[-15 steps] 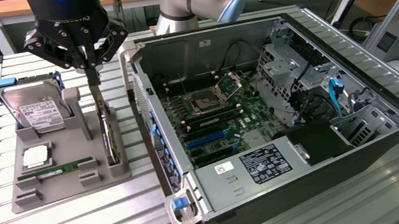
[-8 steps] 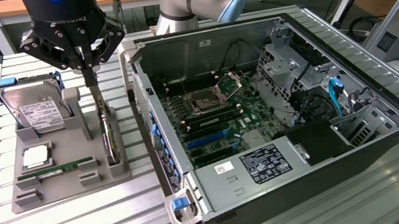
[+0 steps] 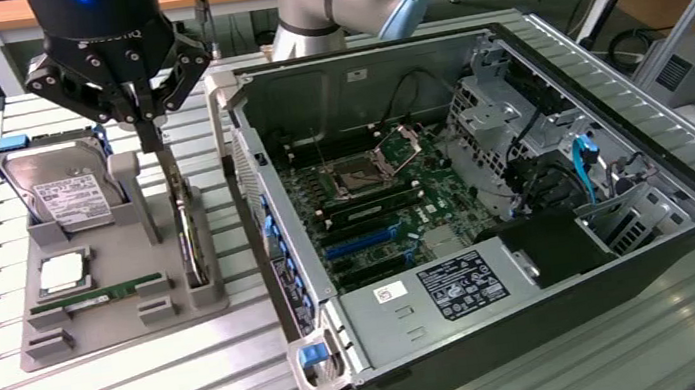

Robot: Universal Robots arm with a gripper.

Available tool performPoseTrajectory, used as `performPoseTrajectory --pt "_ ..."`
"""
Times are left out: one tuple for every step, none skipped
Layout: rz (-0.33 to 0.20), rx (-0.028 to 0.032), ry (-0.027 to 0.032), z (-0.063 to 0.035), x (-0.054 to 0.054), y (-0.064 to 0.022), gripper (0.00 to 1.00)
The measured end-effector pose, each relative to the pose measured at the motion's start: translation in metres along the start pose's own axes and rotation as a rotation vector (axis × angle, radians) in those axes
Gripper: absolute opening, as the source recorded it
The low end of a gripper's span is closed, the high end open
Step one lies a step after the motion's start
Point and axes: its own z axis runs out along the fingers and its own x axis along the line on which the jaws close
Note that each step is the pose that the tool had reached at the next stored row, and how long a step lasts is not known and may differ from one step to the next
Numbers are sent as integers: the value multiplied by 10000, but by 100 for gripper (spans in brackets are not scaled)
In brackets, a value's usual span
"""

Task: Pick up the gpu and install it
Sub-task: 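Reach for the gpu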

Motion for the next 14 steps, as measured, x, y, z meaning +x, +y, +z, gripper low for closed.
performPoseTrajectory --pt "0 0 -1 0 6 -1 11" --pt "0 1 0 0 12 -1 11" --pt "0 2 0 0 17 -1 11" --pt "0 2 0 0 22 -2 11" --pt "0 3 0 -1 28 -2 11" --pt "0 3 -1 0 34 -2 11" --pt "1 3 -1 -1 40 -3 11" --pt "0 4 -1 -1 48 -4 11" --pt "0 5 -1 -1 57 -4 11" --pt "1 5 -1 -1 66 -5 11" --pt "0 6 0 -1 71 -5 11" --pt "0 6 -1 -1 78 -6 11" --pt "0 8 -1 -1 85 -6 11" --pt "0 8 -1 -1 90 -7 11"
